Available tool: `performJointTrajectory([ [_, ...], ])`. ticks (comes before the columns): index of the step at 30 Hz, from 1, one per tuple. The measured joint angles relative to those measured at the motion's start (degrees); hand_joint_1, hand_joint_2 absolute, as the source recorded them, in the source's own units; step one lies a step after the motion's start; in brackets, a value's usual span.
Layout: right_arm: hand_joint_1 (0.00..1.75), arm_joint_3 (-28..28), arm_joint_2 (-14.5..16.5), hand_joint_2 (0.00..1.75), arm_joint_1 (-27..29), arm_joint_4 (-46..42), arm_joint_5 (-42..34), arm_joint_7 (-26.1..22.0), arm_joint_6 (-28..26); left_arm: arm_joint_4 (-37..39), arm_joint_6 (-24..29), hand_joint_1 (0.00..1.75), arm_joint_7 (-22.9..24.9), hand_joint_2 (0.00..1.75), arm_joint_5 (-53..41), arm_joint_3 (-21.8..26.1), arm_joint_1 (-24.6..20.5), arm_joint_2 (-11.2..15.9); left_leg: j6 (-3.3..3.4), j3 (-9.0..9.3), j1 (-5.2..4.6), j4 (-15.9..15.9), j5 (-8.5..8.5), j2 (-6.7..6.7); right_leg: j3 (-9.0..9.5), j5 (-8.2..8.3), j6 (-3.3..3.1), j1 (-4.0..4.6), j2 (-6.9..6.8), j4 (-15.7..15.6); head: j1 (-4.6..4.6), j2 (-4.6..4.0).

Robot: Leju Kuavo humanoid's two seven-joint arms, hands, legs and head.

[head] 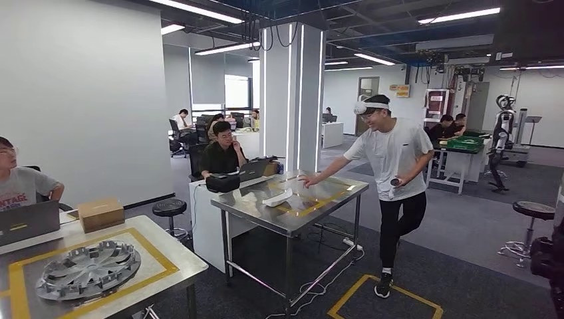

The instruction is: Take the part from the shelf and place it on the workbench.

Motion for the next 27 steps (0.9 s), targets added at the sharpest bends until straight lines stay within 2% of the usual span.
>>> performJointTrajectory([
  [1, 0.00, 0.02, 0.03, 0.00, 0.18, 0.08, -0.02, -0.01, -0.01, 0.01, -0.03, 0.00, 0.01, 0.00, 0.01, -0.01, 0.05, 0.01, -0.09, 0.10, 0.00, 0.01, -0.21, 1.10, -1.42, -0.37, 0.29, -0.22, -0.23, 2.19, -0.03, 0.00],
  [2, 0.00, 0.02, 0.03, 0.00, 0.37, 0.17, -0.02, -0.02, 0.00, 0.02, -0.05, 0.00, 0.02, 0.00, 0.01, -0.01, 0.06, 0.02, -0.24, 0.24, 0.00, 0.01, -0.41, 2.11, -1.78, 0.36, 0.51, -0.41, -0.38, 2.40, -0.05, 0.00],
  [3, 0.00, 0.03, 0.04, 0.00, 0.54, 0.24, -0.02, -0.03, 0.00, 0.03, -0.10, 0.00, 0.02, 0.00, 0.02, -0.01, 0.04, 0.01, -0.43, 0.45, 0.02, 0.01, -0.63, 3.03, -0.98, 2.02, 0.66, -0.58, -0.64, 0.50, -0.09, 0.00],
  [5, 0.00, 0.03, 0.04, 0.00, 0.72, 0.31, -0.02, -0.08, 0.00, 0.03, -0.18, 0.00, 0.02, 0.00, 0.09, -0.01, -0.10, -0.04, -0.94, 1.00, -0.02, 0.02, -1.12, 4.48, 3.04, 5.96, 0.67, -0.62, -2.50, -7.30, -0.10, 0.00],
  [6, 0.00, 0.04, 0.04, 0.00, 0.78, 0.32, -0.07, -0.14, 0.00, 0.03, -0.21, 0.00, 0.02, 0.00, 0.14, -0.01, -0.19, -0.06, -1.25, 1.25, -0.12, 0.07, -1.40, 5.07, 4.79, 7.14, 0.33, -0.49, -3.33, -10.56, -0.14, 0.00],
  [7, 0.00, 0.05, 0.05, 0.00, 0.81, 0.34, -0.19, -0.22, 0.01, 0.03, -0.21, 0.00, 0.01, 0.00, 0.20, -0.01, -0.27, -0.05, -1.56, 1.43, -0.23, 0.11, -1.63, 5.57, 5.86, 7.58, -0.13, -0.31, -3.93, -12.52, -0.14, 0.00],
  [8, 0.00, 0.05, 0.05, 0.00, 0.82, 0.39, -0.37, -0.32, 0.01, 0.03, -0.21, 0.00, 0.01, 0.00, 0.26, -0.01, -0.32, -0.04, -1.85, 1.61, -0.31, 0.13, -1.82, 6.02, 6.13, 7.40, -0.66, -0.10, -3.95, -13.06, -0.15, 0.00],
  [9, 0.00, 0.05, 0.07, 0.00, 0.85, 0.46, -0.67, -0.42, 0.02, 0.02, -0.21, 0.00, 0.00, 0.00, 0.31, -0.01, -0.38, -0.04, -2.13, 1.87, -0.28, 0.12, -1.97, 6.49, 6.10, 7.42, -1.22, -0.03, -3.27, -13.06, -0.18, 0.00],
  [10, 0.00, 0.03, 0.07, 0.00, 0.89, 0.55, -1.05, -0.56, 0.05, 0.02, -0.21, 0.00, -0.01, 0.00, 0.36, -0.01, -0.45, -0.05, -2.52, 2.05, -0.15, 0.19, -2.25, 6.08, 6.15, 7.44, -1.68, -0.04, -2.78, -13.15, -0.17, 0.00],
  [12, 0.00, -0.06, 0.08, 0.00, 0.79, 0.78, -1.87, -0.85, 0.15, 0.00, -0.20, 0.00, -0.02, 0.00, 0.40, -0.02, -0.59, -0.07, -3.08, 1.32, 0.15, 2.38, -4.07, 2.38, 6.35, 7.62, -2.49, -0.10, -1.77, -13.47, -0.21, 0.00],
  [13, 0.00, -0.09, 0.11, 0.00, 0.69, 0.90, -2.22, -0.98, 0.21, -0.01, -0.20, 0.00, -0.02, 0.00, 0.41, -0.02, -0.61, -0.08, -3.18, -0.06, 0.22, 5.25, -5.76, 0.18, 6.46, 7.70, -2.82, -0.12, -1.35, -13.60, -0.24, 0.00],
  [14, 0.00, -0.11, 0.16, 0.00, 0.58, 1.05, -2.54, -1.08, 0.26, -0.01, -0.19, 0.00, 0.02, 0.00, 0.41, -0.03, -0.55, -0.08, -3.06, -1.99, 0.20, 9.11, -7.62, -1.19, 6.46, 7.69, -3.04, 0.00, -0.84, -13.61, -0.25, 0.00],
  [15, 0.00, -0.10, 0.21, 0.00, 0.54, 1.24, -2.88, -1.15, 0.30, 0.00, -0.19, 0.00, 0.09, 0.00, 0.40, -0.03, -0.44, -0.08, -2.90, -4.19, 0.12, 13.19, -9.17, -1.34, 6.46, 7.65, -3.21, 0.15, -0.19, -13.60, -0.27, 0.00],
  [16, 0.00, -0.12, 0.28, 0.00, 0.60, 1.48, -3.25, -1.27, 0.38, 0.01, -0.18, 0.00, 0.17, 0.00, 0.39, -0.04, -0.32, -0.08, -2.72, -5.98, 0.05, 16.14, -9.77, -1.15, 6.48, 7.60, -3.32, 0.31, 0.53, -13.57, -0.25, 0.00],
  [17, 0.00, -0.14, 0.34, 0.00, 0.68, 1.73, -3.63, -1.45, 0.47, 0.01, -0.18, 0.00, 0.25, 0.00, 0.37, -0.04, -0.23, -0.08, -2.49, -6.97, 0.01, 17.17, -9.18, -0.99, 6.53, 7.55, -3.38, 0.46, 1.38, -13.53, -0.20, 0.00],
  [18, 0.00, -0.18, 0.39, 0.00, 0.72, 1.98, -3.92, -1.68, 0.57, 0.01, -0.18, 0.00, 0.31, 0.00, 0.35, -0.05, -0.19, -0.07, -2.20, -6.97, -0.04, 16.00, -7.45, -1.08, 6.62, 7.48, -3.41, 0.58, 2.26, -13.47, -0.16, 0.00],
  [19, 0.00, -0.23, 0.45, 0.00, 0.72, 2.21, -4.11, -1.91, 0.69, 0.01, -0.19, 0.00, 0.32, 0.00, 0.33, -0.05, -0.18, -0.06, -1.85, -6.00, -0.07, 12.90, -4.91, -1.70, 6.75, 7.40, -3.41, 0.65, 3.10, -13.40, -0.14, 0.00],
  [20, 0.00, -0.32, 0.50, 0.00, 0.71, 2.42, -4.22, -2.09, 0.78, 0.02, -0.19, 0.00, 0.33, 0.00, 0.33, -0.05, -0.19, -0.02, -1.40, -4.65, -0.05, 9.08, -2.52, -3.52, 6.83, 7.29, -3.37, 0.61, 3.86, -13.33, -0.13, 0.00],
  [21, 0.00, -0.42, 0.54, 0.00, 0.62, 2.62, -4.28, -2.20, 0.85, 0.02, -0.19, 0.00, 0.32, 0.00, 0.32, -0.05, -0.18, 0.09, -1.02, -3.31, 0.02, 5.68, -0.80, -5.30, 6.83, 7.15, -3.24, 0.59, 4.65, -13.19, -0.12, -0.01],
  [22, 0.00, -0.51, 0.58, 0.00, 0.52, 2.82, -4.32, -2.25, 0.91, 0.03, -0.20, 0.00, 0.32, 0.00, 0.32, -0.05, -0.18, 0.20, -0.81, -2.30, 0.03, 3.28, 0.01, -6.67, 6.70, 7.08, -3.02, 0.46, 5.42, -13.07, -0.15, -0.01],
  [23, 0.00, -0.58, 0.62, 0.00, 0.45, 3.03, -4.35, -2.26, 0.95, 0.03, -0.21, 0.00, 0.32, 0.00, 0.33, -0.05, -0.17, 0.30, -0.71, -1.76, 0.00, 2.10, 0.06, -7.39, 6.50, 7.07, -2.69, 0.27, 6.24, -13.04, -0.17, -0.01],
  [25, 0.00, -0.62, 0.73, 0.00, 0.37, 3.41, -4.25, -2.27, 1.02, 0.03, -0.35, 0.00, 0.38, 0.00, 0.29, -0.05, -0.18, 0.39, -0.72, -1.10, -0.08, 1.24, -0.16, -5.78, 6.22, 7.23, -1.94, 0.03, 7.96, -13.24, -0.19, 0.00],
  [26, 0.00, -0.63, 0.79, 0.00, 0.37, 3.56, -4.16, -2.27, 1.04, 0.03, -0.45, 0.00, 0.42, 0.00, 0.22, -0.05, -0.21, 0.43, -0.58, -0.72, -0.02, 0.77, -0.06, -4.80, 6.07, 7.04, -1.66, 0.07, 7.48, -13.04, -0.15, 0.00],
  [27, 0.00, -0.65, 0.83, 0.00, 0.24, 3.69, -4.07, -2.27, 1.04, 0.03, -0.57, 0.00, 0.47, 0.00, 0.10, -0.06, -0.23, 0.45, -0.43, -0.31, 0.05, 0.28, 0.03, -3.71, 5.51, 6.31, -1.42, 0.17, 6.05, -11.95, -0.12, 0.00],
])
